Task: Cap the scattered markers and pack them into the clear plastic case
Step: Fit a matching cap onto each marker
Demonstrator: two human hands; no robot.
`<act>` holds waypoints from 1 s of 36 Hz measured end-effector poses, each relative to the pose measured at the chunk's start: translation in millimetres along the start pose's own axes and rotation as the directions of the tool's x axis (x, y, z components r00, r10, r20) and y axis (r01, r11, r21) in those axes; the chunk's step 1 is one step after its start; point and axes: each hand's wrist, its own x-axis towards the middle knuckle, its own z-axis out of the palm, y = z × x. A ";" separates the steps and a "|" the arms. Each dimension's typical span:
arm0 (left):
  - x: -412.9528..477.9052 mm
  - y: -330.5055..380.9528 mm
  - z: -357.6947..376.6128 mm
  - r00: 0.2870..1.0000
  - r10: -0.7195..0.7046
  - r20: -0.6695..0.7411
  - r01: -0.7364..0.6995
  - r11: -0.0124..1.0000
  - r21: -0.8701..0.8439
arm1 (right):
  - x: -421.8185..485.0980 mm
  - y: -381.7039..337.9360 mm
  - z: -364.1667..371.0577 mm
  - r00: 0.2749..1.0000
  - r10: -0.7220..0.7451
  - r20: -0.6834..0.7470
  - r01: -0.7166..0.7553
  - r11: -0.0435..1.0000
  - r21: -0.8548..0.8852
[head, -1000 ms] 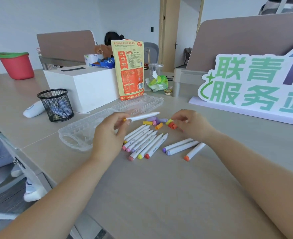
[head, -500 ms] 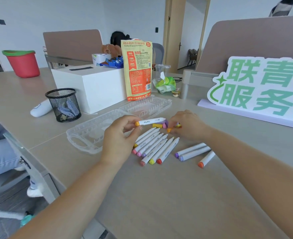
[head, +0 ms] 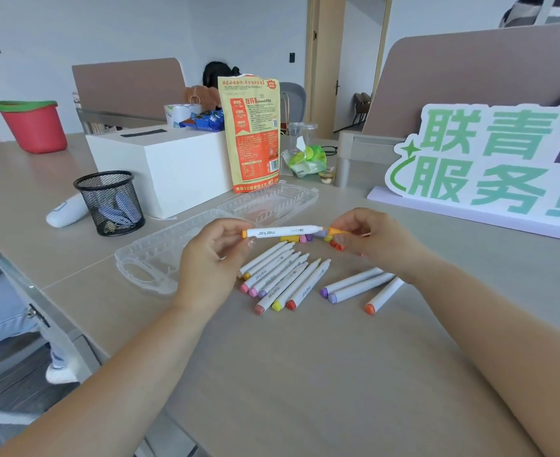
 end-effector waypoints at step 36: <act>-0.5 2.9 -0.4 1.000 -0.024 0.007 0.025 0.995 -0.099 | -7.3 -17.5 4.4 0.997 -0.064 0.043 0.056 0.983 0.174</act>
